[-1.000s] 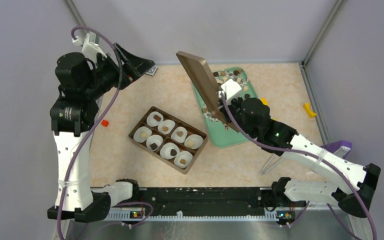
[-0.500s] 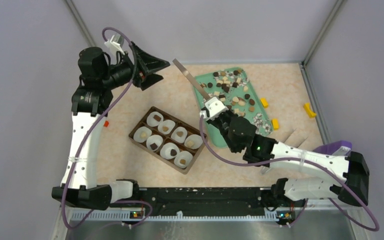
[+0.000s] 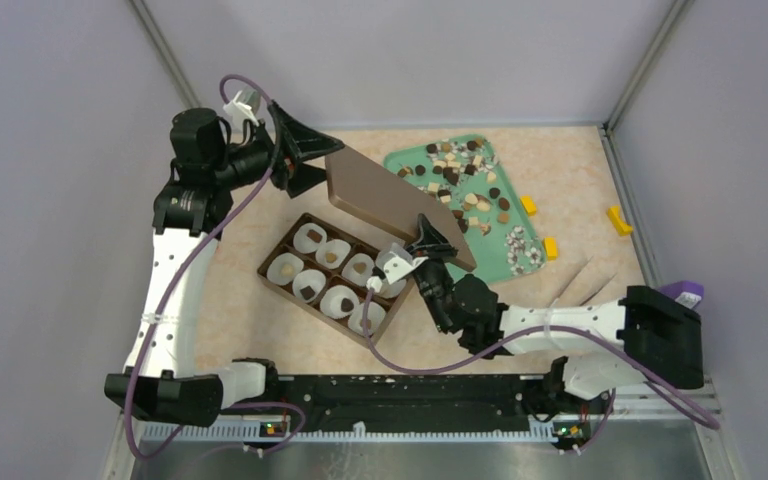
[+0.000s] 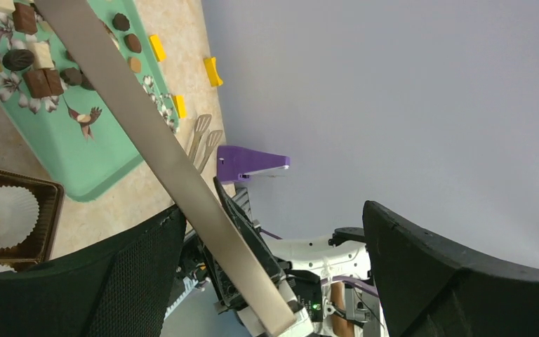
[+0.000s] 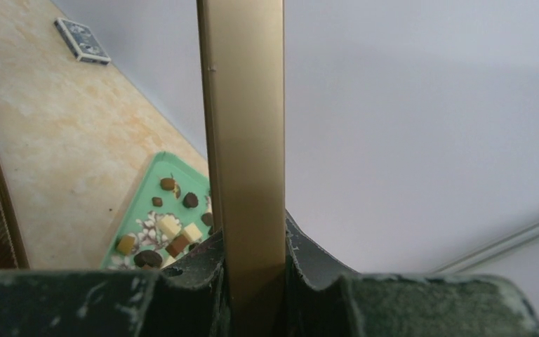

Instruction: Pack the chocolate

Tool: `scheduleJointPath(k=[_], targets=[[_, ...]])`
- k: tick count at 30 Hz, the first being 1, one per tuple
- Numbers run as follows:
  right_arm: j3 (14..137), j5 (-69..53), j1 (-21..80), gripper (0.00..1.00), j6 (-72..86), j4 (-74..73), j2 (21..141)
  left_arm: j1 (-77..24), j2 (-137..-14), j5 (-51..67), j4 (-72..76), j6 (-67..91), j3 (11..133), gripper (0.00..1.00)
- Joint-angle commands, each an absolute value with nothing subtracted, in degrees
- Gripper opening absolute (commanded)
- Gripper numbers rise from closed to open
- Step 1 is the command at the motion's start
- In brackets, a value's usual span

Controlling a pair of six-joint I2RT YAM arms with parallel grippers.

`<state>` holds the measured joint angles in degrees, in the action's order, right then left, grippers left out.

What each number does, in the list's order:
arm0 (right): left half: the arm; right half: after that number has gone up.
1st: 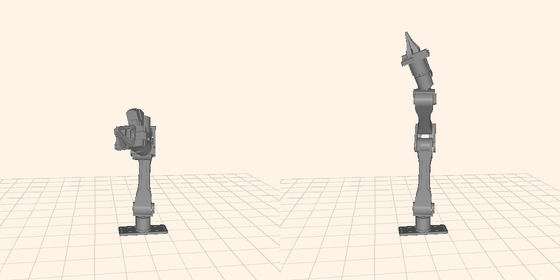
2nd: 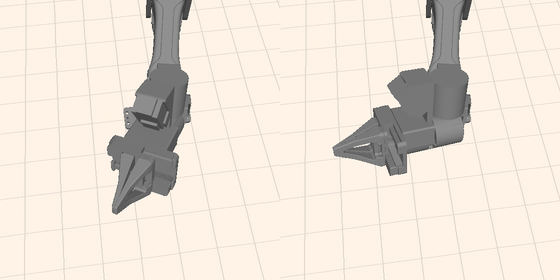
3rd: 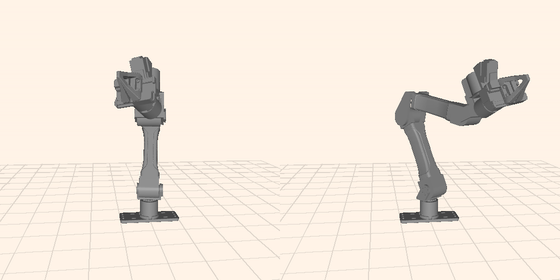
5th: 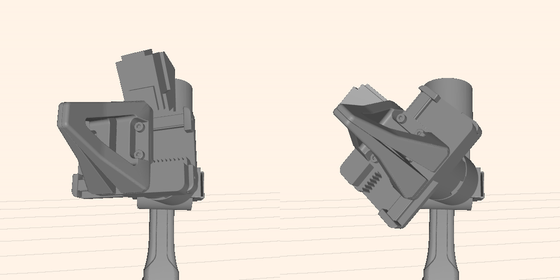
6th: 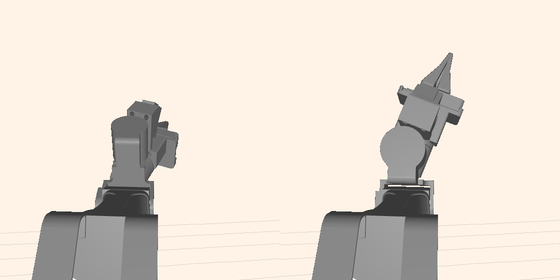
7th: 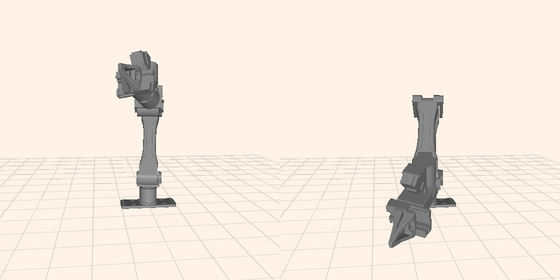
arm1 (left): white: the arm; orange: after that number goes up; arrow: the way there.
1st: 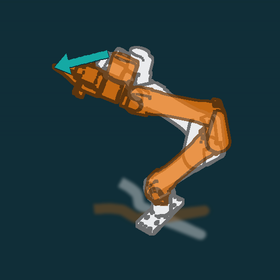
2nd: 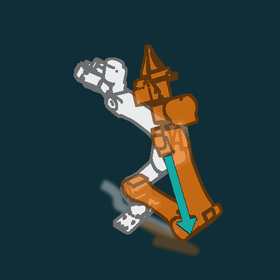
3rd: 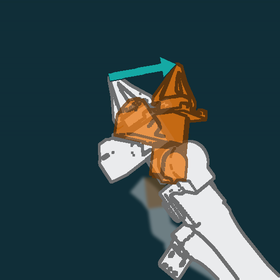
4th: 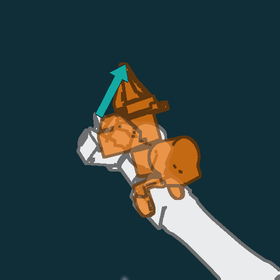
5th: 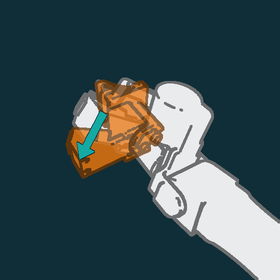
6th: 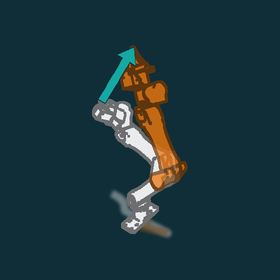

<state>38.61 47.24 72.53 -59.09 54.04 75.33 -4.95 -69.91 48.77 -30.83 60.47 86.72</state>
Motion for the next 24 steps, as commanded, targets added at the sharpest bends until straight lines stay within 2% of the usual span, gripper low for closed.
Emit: scheduleJointPath(k=[1,10,20,22,24], targets=[[39.47,47.35,74.57,0.00,-71.58,76.26,78.04,-4.66,-68.95,50.13,-27.24,61.29,85.47,0.99],[41.15,44.58,75.11,0.00,-69.20,74.59,80.49,-4.66,-67.41,47.93,-30.65,57.68,80.54,0.98],[39.92,44.68,76.32,0.00,-69.17,69.22,77.99,-4.64,-68.70,46.47,-36.79,49.61,81.04,0.73],[39.29,44.78,76.99,0.00,-69.45,68.06,77.39,-4.59,-68.25,45.16,-37.44,48.05,81.06,0.72],[38.83,44.74,77.49,0.00,-70.45,67.73,77.16,-4.62,-68.57,45.15,-38.20,46.90,81.33,0.77]])
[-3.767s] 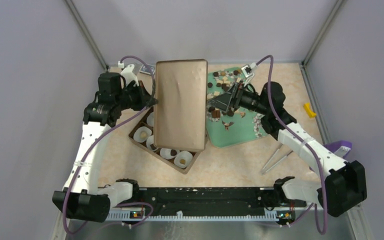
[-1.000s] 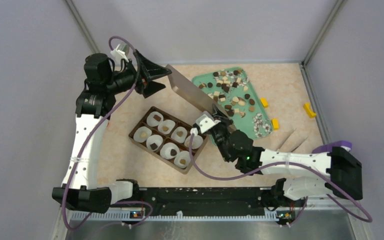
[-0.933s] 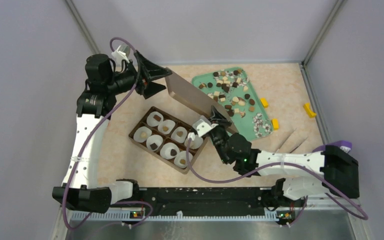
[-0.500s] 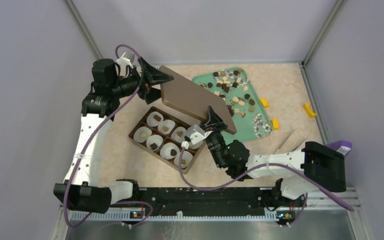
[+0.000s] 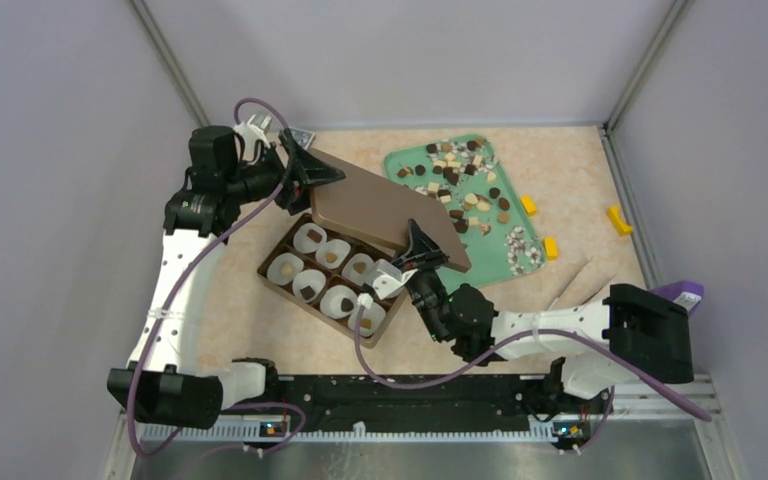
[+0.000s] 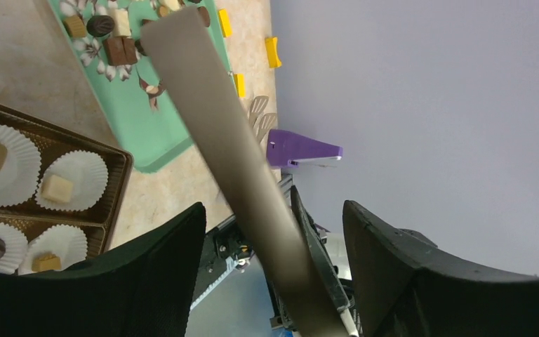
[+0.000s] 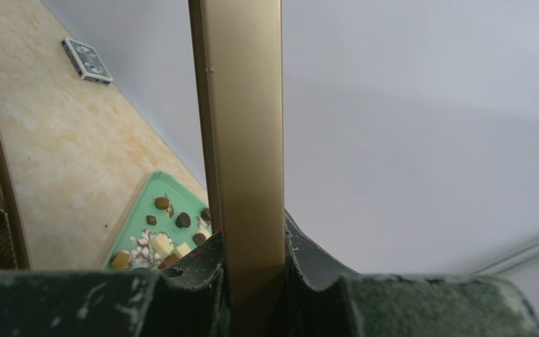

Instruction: Pack the chocolate

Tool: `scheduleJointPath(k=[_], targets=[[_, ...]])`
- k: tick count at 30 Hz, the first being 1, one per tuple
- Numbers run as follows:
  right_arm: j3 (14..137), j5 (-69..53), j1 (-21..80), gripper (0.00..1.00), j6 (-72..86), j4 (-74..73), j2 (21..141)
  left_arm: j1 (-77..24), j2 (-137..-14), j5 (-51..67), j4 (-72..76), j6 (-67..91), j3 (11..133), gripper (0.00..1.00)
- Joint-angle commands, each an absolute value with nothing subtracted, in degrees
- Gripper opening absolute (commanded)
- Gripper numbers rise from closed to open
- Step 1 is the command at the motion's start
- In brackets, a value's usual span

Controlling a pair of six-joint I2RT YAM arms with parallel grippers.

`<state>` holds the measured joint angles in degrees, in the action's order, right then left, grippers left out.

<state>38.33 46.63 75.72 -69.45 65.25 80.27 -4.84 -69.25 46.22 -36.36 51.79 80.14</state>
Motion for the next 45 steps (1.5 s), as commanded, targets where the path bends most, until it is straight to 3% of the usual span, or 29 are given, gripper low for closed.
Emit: scheduleJointPath(k=[1,3,5,12,15,21,24,26,32,38,39,41,42,43,45], targets=[[38.70,44.74,77.65,0.00,-70.92,67.81,77.21,-4.65,-69.04,45.78,-38.23,46.40,81.39,0.82],[38.72,44.89,78.15,0.00,-71.98,68.34,77.46,-4.66,-69.65,45.52,-39.14,45.54,81.62,0.91],[38.60,45.12,78.62,0.00,-72.99,69.50,77.85,-4.66,-70.25,44.68,-40.12,44.54,81.97,0.93],[36.96,45.62,79.35,0.00,-75.49,72.93,79.39,-4.59,-70.48,45.10,-39.86,44.56,81.05,0.76],[35.67,45.82,79.36,0.00,-77.09,74.09,80.75,-4.57,-70.48,46.38,-39.87,44.65,81.44,0.75],[35.21,47.25,79.36,0.00,-81.20,79.24,85.29,-4.57,-70.17,51.01,-40.25,44.92,81.33,0.96],[36.11,47.75,79.35,0.00,-83.62,82.92,88.48,-4.61,-69.08,51.54,-40.41,44.93,80.44,0.95],[36.78,47.82,79.35,0.00,-84.89,85.06,90.09,-4.65,-68.44,50.93,-40.80,44.21,80.09,0.88],[37.75,47.65,79.36,0.00,-87.72,87.91,91.89,-4.60,-68.31,49.83,-41.24,43.16,79.07,0.53],[37.58,49.52,79.49,0.00,-86.43,84.20,90.02,-4.59,-68.19,49.19,-40.85,41.72,78.34,0.04],[38.14,50.88,79.54,0.05,-85.29,82.62,89.62,-4.57,-68.07,48.87,-40.79,41.66,78.34,0.00],[39.27,53.36,79.51,0.25,-82.92,79.50,88.93,-4.57,-67.65,48.04,-40.22,41.57,78.33,0.00],[39.30,53.97,79.54,0.50,-82.26,78.73,88.68,-4.53,-67.30,47.96,-39.40,41.72,78.19,0.00],[39.31,54.49,79.54,0.64,-81.51,78.81,88.54,-4.44,-67.04,48.19,-38.50,41.95,78.13,0.00],[39.48,56.41,79.53,0.79,-81.09,78.81,88.08,-4.19,-66.65,48.91,-37.10,42.27,78.79,0.00]])
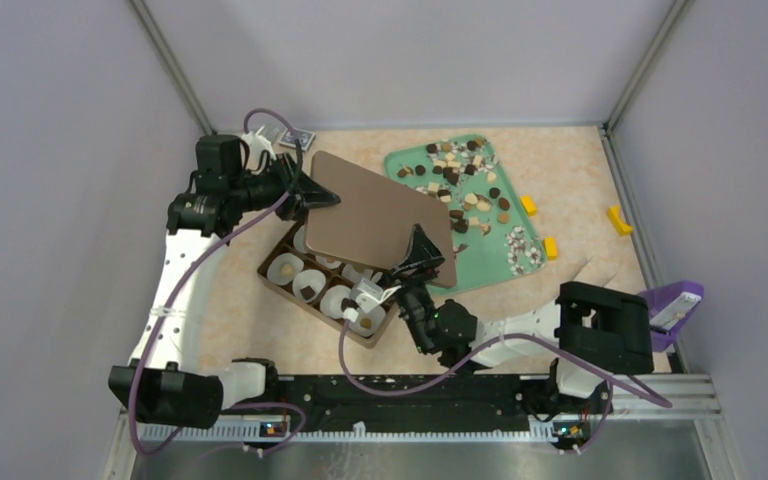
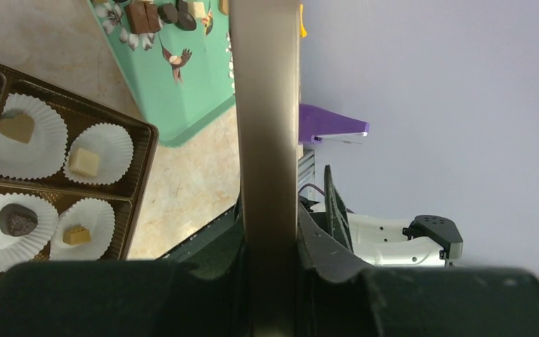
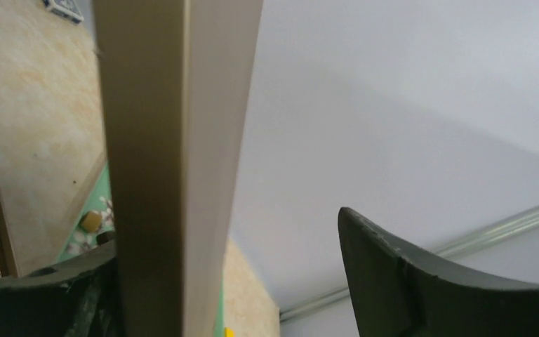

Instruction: Pack the chocolate

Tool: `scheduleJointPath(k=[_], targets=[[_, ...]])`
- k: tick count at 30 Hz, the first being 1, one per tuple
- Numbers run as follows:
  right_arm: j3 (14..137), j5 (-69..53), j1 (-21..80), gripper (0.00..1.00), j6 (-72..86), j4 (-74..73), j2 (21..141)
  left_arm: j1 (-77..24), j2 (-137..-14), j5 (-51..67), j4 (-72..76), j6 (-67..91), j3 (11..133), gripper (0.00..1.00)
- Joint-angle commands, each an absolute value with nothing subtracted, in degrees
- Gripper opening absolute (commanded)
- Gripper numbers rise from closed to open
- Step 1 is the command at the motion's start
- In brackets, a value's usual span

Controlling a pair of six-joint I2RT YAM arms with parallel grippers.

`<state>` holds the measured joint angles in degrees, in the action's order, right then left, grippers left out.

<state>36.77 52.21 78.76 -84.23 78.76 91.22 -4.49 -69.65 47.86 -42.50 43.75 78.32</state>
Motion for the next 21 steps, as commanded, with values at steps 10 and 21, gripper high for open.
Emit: scheduleJointPath(k=[10,21], targets=[[43.99,62.22,82.66,0.85,-54.48,28.70,70.97,-0.37,-67.58,50.42,-32.86,42.83,84.13,0.00],[67.90,28.90,77.32,0.85,-9.14,-34.87,56.84,4.29,-67.20,55.89,-31.23,38.04,83.86,0.00]])
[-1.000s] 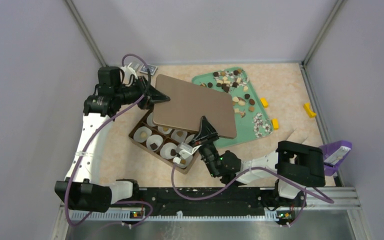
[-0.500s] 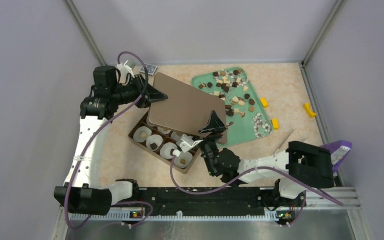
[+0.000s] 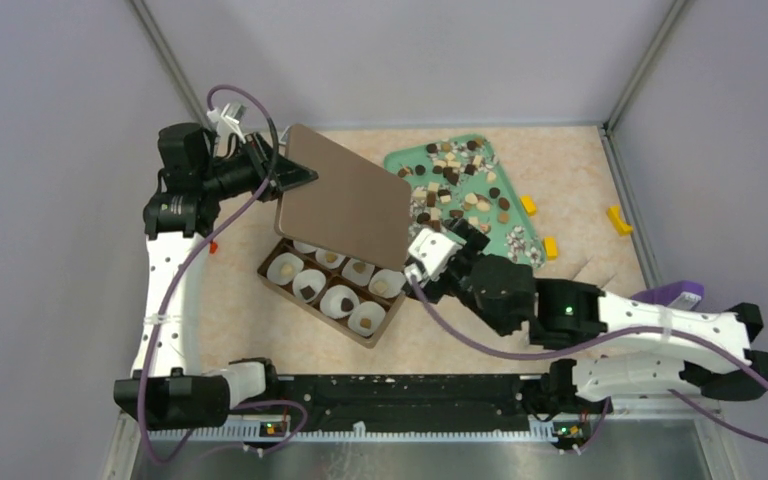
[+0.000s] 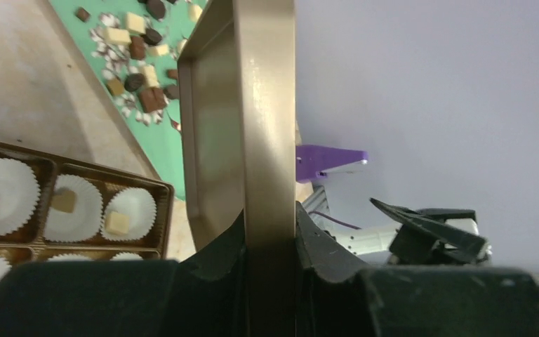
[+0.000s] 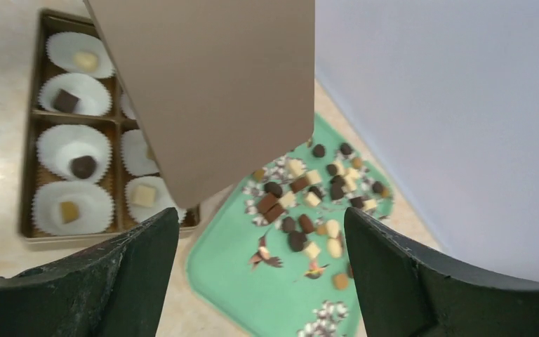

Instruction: Pack the chocolate

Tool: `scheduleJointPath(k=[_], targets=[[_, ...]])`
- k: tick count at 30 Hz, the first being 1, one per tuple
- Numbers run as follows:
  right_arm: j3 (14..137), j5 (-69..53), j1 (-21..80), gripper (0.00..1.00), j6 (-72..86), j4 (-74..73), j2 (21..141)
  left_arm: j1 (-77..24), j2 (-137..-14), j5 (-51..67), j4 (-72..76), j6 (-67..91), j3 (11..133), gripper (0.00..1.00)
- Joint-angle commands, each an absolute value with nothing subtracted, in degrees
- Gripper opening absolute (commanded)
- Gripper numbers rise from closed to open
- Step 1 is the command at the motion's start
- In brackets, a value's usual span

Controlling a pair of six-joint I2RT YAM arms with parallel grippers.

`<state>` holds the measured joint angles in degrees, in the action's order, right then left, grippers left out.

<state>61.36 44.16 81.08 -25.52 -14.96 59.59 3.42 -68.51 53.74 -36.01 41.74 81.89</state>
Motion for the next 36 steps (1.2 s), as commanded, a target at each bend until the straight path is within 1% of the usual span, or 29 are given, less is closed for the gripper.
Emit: scheduleJointPath(k=[1,5,7,10,12,13,15,17,18,20,21,22,25,27,31,34,36], targets=[[69.08,25.70,75.97,0.85,-8.13,-35.91,56.85,4.38,-66.76,56.15,-30.40,38.20,83.71,0.00],[72.22,11.63,69.23,0.86,-5.93,-37.71,57.50,4.48,-65.85,59.87,-28.17,37.29,84.02,0.00],[73.30,-0.35,59.03,0.86,-5.48,-37.09,57.49,4.48,-65.64,62.14,-29.58,34.44,84.72,0.00],[74.62,-24.09,41.20,0.87,-3.48,-33.67,59.23,4.48,-63.92,65.65,-31.62,28.81,84.17,0.00],[75.96,-36.56,32.82,0.87,-0.75,-30.88,61.81,4.44,-60.93,66.46,-29.61,26.00,81.78,0.00],[76.36,-39.55,30.66,0.88,1.48,-28.71,62.86,4.42,-59.36,66.56,-28.52,25.55,80.49,0.00],[77.15,-41.34,28.17,0.89,3.19,-25.15,64.82,4.48,-57.00,68.71,-26.58,24.86,78.74,0.00],[78.80,-42.86,26.42,0.86,3.23,-23.95,67.86,4.40,-56.05,70.85,-26.61,24.02,78.44,0.00],[79.87,-43.84,25.54,0.86,2.83,-23.99,69.83,4.32,-55.87,71.28,-26.97,23.54,78.49,0.00],[81.41,-49.28,23.21,0.95,2.10,-23.69,73.60,4.00,-55.60,71.35,-27.24,23.14,78.39,0.00],[81.76,-51.50,22.00,0.97,2.88,-22.77,75.32,3.90,-55.55,71.18,-27.24,23.12,78.31,0.00],[81.41,-53.80,20.25,0.98,4.07,-21.31,76.58,3.75,-55.58,70.96,-27.37,23.05,78.24,0.00],[74.39,-60.11,16.48,0.98,13.14,-7.61,75.60,3.55,-56.00,70.73,-27.51,23.15,78.55,0.00],[69.23,-60.68,15.16,0.99,17.77,-0.89,73.37,3.36,-56.21,70.81,-27.44,23.12,78.82,0.00],[66.12,-61.16,14.92,0.99,14.75,-2.82,72.05,2.30,-57.05,71.84,-27.67,22.62,79.10,0.00],[67.69,-64.46,14.97,0.99,10.91,-5.14,72.99,1.36,-57.13,71.79,-29.48,20.61,78.74,0.00],[72.42,-63.82,14.94,0.99,3.13,-14.45,74.77,1.02,-56.84,71.52,-30.96,19.45,78.41,0.00]])
